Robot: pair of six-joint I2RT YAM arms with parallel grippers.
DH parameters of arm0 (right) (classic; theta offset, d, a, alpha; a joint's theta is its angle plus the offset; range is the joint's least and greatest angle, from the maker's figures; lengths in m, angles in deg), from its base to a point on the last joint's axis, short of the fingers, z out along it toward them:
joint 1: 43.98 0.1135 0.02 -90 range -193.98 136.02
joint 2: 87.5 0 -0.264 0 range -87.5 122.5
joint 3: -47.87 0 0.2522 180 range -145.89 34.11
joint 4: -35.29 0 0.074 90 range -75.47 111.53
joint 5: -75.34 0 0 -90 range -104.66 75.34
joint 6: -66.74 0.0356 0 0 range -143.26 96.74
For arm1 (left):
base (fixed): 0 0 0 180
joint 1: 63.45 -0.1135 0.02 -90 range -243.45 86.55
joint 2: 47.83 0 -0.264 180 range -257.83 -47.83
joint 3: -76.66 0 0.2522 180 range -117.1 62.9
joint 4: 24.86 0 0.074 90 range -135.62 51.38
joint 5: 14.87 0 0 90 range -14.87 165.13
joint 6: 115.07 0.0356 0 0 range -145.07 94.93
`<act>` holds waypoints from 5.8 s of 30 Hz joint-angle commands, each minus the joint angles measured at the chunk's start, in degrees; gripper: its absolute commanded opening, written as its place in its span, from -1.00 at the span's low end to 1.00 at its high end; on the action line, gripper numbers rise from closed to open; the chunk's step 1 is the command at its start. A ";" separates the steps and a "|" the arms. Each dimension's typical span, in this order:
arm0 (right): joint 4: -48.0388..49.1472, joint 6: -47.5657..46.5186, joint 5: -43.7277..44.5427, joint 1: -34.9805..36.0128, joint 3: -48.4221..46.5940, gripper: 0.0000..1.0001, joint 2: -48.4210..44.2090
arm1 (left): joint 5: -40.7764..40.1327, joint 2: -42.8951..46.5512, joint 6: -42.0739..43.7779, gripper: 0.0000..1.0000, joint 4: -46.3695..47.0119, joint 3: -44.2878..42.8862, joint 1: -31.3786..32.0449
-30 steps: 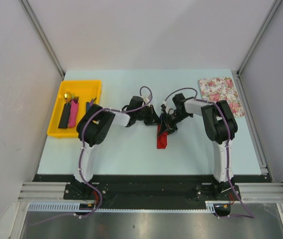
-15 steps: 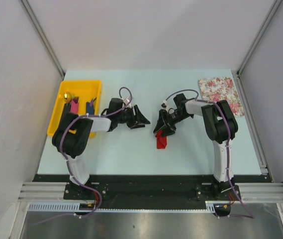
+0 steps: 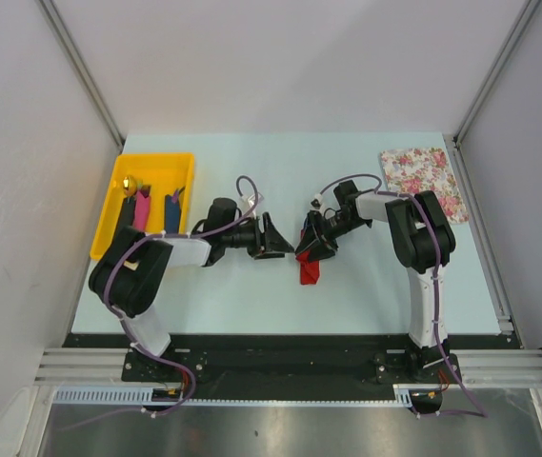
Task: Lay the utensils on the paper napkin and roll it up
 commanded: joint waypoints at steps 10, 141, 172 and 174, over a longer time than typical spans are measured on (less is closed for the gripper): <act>2.51 -0.14 7.34 0.07 1.43 0.36 2.80 | -21.42 4.45 25.22 0.33 -17.05 -9.73 10.47; 4.80 1.70 3.38 -0.54 0.81 0.35 4.29 | -2.18 -11.37 -7.83 -0.58 18.54 -3.40 4.94; 1.73 3.19 1.53 -3.44 -5.87 -0.19 -4.58 | -13.17 -16.74 -0.62 -0.92 -4.93 -5.60 5.20; 1.72 3.20 2.94 -3.44 -5.61 -0.40 -4.06 | -13.25 -16.74 -0.53 -0.92 -5.19 -5.86 5.47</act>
